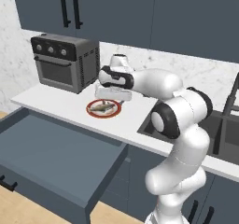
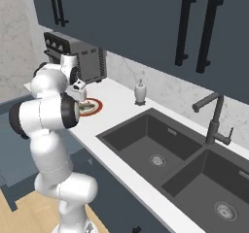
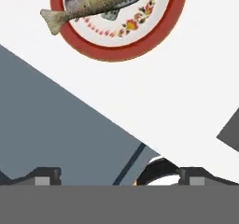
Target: Pick up the knife from the drawer and place it on the cutting board. Then place the meat from the plate to the cutting board.
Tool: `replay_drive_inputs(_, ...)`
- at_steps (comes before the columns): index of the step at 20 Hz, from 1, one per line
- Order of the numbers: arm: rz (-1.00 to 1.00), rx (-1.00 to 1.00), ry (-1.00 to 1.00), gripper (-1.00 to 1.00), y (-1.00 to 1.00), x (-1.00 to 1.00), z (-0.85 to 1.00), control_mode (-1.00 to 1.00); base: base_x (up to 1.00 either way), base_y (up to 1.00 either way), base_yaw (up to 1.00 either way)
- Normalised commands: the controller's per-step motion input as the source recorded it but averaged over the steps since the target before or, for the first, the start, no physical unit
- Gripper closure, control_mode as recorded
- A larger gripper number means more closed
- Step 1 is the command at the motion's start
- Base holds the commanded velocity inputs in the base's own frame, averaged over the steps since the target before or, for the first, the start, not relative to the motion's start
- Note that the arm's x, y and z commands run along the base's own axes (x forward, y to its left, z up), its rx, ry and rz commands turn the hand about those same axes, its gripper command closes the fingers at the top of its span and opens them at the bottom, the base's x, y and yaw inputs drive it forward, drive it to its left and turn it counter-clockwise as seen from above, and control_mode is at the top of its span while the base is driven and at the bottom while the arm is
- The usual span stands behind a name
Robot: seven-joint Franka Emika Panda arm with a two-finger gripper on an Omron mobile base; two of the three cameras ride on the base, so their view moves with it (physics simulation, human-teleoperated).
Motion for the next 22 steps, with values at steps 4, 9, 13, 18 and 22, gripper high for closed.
replay_drive_inputs(4,-0.47,-0.07,0.01,-1.00,0.02,1.00,-0.76,-1.00,0.00,0.00,0.00)
replay_drive_inputs(9,-0.43,-0.03,0.01,-1.00,0.01,1.00,-0.45,-1.00,0.00,0.00,0.00)
replay_drive_inputs(13,-0.32,-0.01,0.00,-1.00,0.05,0.96,-0.46,-1.00,0.00,0.00,0.00)
replay_drive_inputs(18,-0.24,0.00,0.00,-1.00,0.00,0.80,-0.41,-1.00,0.00,0.00,0.00)
replay_drive_inputs(22,-0.18,0.00,0.00,-1.00,0.00,0.55,-0.35,-1.00,0.00,0.00,0.00)
